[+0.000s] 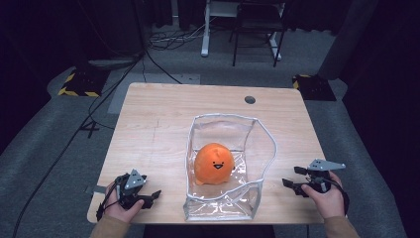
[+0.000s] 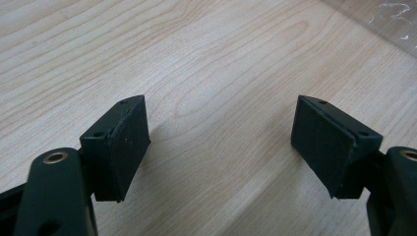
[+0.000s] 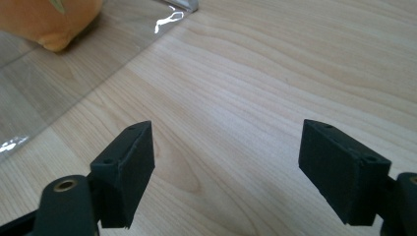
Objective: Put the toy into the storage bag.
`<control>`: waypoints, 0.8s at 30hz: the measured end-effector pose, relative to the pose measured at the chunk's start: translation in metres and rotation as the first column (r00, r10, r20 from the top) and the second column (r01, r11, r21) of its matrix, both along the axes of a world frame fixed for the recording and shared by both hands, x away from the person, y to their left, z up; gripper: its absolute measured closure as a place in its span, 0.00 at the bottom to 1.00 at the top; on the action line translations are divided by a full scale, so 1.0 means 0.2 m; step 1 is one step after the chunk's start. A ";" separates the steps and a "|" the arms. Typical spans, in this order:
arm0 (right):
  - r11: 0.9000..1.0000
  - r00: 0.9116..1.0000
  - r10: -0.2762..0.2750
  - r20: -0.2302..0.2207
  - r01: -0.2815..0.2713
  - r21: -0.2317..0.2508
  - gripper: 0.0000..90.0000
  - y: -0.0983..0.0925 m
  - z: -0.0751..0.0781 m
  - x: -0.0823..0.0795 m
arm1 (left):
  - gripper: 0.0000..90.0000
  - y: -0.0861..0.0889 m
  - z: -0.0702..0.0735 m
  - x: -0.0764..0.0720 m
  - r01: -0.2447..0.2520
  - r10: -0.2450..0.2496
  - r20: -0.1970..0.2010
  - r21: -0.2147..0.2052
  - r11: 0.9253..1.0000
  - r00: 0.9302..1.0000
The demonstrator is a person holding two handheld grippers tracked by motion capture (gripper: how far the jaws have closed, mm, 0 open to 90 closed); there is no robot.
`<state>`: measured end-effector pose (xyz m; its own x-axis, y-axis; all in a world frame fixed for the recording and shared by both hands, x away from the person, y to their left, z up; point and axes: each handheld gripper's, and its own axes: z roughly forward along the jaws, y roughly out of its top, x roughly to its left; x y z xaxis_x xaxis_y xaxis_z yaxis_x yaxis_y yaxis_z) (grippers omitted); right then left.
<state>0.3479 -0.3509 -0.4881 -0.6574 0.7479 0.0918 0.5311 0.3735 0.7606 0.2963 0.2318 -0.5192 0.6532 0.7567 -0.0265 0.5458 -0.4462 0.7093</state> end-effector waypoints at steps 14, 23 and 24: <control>0.996 0.999 -0.031 0.035 0.034 -0.084 0.17 0.04 -0.11 -0.02 | 0.25 0.00 0.00 0.00 0.000 0.000 0.001 0.001 1.000 1.000; 0.993 0.998 -0.031 0.046 0.036 -0.113 0.14 0.06 -0.12 -0.01 | 0.25 0.00 0.00 0.00 -0.001 0.001 0.002 0.000 1.000 1.000; 0.993 0.998 -0.032 0.046 0.037 -0.112 0.14 0.06 -0.12 -0.01 | 0.25 0.00 0.00 0.00 0.000 0.000 0.001 0.001 1.000 1.000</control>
<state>0.3457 -0.3394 -0.5117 -0.6328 0.7740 -0.0230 0.5123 0.4407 0.7371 0.2963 0.2318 -0.5192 0.6532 0.7568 -0.0255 0.5451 -0.4466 0.7095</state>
